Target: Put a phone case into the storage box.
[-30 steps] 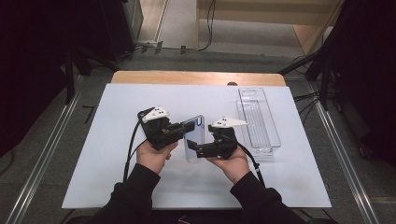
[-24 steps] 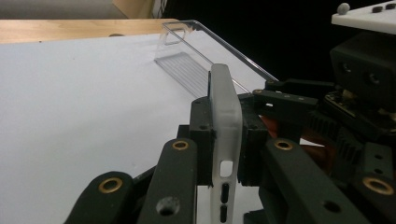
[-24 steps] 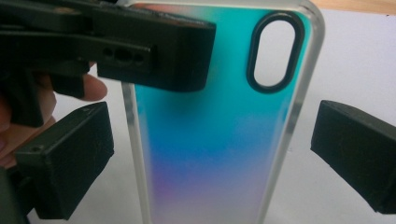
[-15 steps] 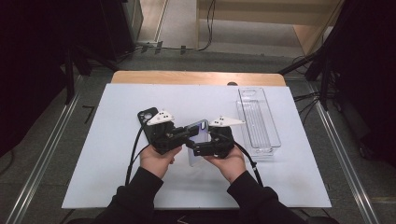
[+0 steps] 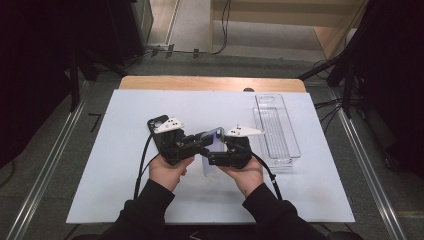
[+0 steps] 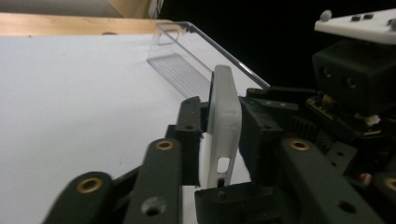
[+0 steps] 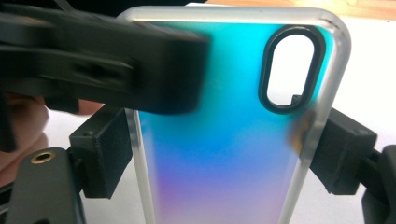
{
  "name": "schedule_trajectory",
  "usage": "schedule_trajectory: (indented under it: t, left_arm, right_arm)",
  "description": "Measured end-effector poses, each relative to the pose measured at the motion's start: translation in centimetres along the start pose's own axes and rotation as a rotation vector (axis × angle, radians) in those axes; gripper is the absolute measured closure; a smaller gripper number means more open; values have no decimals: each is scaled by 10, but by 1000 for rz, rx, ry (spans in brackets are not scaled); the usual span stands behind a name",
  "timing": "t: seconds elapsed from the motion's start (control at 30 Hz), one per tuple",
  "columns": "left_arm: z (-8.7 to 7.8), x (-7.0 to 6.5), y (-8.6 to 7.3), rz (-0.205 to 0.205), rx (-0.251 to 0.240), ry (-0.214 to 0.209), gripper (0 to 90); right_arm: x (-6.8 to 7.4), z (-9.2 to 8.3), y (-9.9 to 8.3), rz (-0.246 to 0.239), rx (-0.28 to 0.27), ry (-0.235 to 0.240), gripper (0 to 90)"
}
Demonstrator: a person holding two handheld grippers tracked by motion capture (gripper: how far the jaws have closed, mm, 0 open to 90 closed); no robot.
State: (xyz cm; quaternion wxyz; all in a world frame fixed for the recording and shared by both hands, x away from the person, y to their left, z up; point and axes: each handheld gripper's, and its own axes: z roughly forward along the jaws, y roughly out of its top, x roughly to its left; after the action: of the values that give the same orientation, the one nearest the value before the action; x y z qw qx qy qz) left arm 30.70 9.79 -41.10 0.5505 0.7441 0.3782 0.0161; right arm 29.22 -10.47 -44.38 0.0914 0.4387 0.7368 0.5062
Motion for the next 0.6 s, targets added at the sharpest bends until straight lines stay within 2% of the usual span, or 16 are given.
schedule_trajectory:
  t: [0.07,0.23,0.4,0.5,0.6]
  left_arm:
    - [-3,1,2,-9,-4,-2,623]
    - [-9,2,7,-28,3,4,534]
    - [-12,6,10,-40,55,-2,470]
    - [-15,8,11,-57,67,-15,424]
    - [-20,10,11,-49,74,-22,377]
  right_arm:
    - [-2,0,0,10,6,-2,159]
    - [-7,3,-3,16,28,-10,159]
    - [-13,3,-3,10,34,-34,159]
    - [-17,1,-3,18,33,-48,159]
    - [-21,-1,-2,23,29,-59,159]
